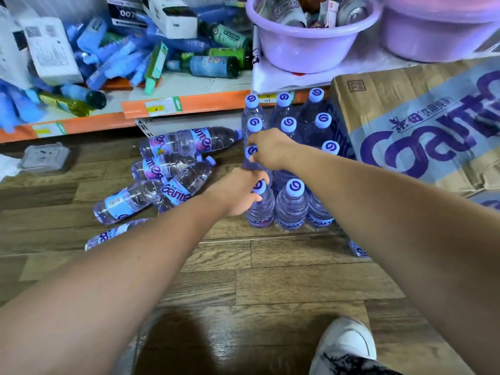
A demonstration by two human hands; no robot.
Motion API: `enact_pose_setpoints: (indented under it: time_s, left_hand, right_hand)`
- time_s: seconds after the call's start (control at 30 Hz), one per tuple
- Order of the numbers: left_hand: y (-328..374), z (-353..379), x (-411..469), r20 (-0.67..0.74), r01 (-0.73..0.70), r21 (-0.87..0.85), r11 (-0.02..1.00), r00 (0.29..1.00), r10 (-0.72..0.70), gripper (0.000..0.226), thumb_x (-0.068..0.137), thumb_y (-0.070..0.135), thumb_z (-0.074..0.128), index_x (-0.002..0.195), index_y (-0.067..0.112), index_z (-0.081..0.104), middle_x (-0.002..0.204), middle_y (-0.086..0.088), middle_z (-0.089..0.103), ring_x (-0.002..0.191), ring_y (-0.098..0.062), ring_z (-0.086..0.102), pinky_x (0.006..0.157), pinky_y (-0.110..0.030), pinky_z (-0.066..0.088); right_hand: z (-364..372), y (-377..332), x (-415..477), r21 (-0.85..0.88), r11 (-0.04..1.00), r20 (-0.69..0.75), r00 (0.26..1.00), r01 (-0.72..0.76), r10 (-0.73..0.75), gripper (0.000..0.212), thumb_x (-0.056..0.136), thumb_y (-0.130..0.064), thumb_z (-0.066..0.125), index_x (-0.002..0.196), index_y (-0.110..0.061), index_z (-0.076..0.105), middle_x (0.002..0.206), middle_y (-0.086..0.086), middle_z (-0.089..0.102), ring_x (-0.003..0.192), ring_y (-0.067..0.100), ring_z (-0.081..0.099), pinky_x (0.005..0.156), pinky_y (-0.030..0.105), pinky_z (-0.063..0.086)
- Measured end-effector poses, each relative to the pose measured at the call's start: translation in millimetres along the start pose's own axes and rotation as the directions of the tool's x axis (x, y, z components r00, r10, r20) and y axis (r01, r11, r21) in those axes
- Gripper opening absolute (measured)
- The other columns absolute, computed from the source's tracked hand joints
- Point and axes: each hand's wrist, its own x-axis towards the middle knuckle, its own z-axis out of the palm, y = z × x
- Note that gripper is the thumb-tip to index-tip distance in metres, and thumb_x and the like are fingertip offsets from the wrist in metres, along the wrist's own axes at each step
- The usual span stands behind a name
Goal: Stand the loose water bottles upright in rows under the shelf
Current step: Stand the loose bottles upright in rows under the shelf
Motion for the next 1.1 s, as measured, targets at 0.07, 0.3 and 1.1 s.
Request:
enact_pose_setpoints:
  time_s: [0.07,0.3,1.1]
  left_hand:
    - [-3.3,2.0,2.0,-0.037,0.016,-0.086,0.996,0.999,-0.019,0.033,0.088,0.017,0.061,0.119,0.019,0.053,0.125,-0.011,0.057,0.112,-0.03,0.055,0.096,-0.042,0.046]
    - [-11.1,4.2,-6.0,-0.014,0.058,-0.194,0.979,0.998,-0.062,0.059,0.086,0.019,0.064,0.139,0.023,0.041,0.139,-0.009,0.051,0.123,-0.026,0.051,0.103,-0.032,0.042]
    - [-190.7,-36.9,18.6,0.026,0.212,0.039,0.977,0.977,-0.213,0.056,0.095,0.027,0.049,0.145,0.014,0.029,0.136,-0.018,0.051,0.123,-0.034,0.05,0.1,-0.041,0.044]
  right_hand:
    - [3.9,0.3,2.4,-0.017,1.0,-0.001,1.0,0.016,-0.016,0.036,0.096,-0.019,0.049,0.131,-0.01,0.052,0.13,0.012,0.056,0.116,0.031,0.053,0.08,0.032,0.043]
    - [4.5,0.5,-2.2,0.058,0.998,-0.038,0.999,-0.011,0.014,0.038,0.095,-0.024,0.053,0.131,-0.009,0.051,0.128,0.014,0.058,0.116,0.032,0.053,0.087,0.036,0.045]
    - [19.5,-67.9,78.5,0.008,0.999,0.029,0.999,-0.037,0.036,0.046,0.091,-0.022,0.052,0.135,-0.011,0.042,0.137,0.015,0.045,0.126,0.035,0.047,0.099,0.042,0.044]
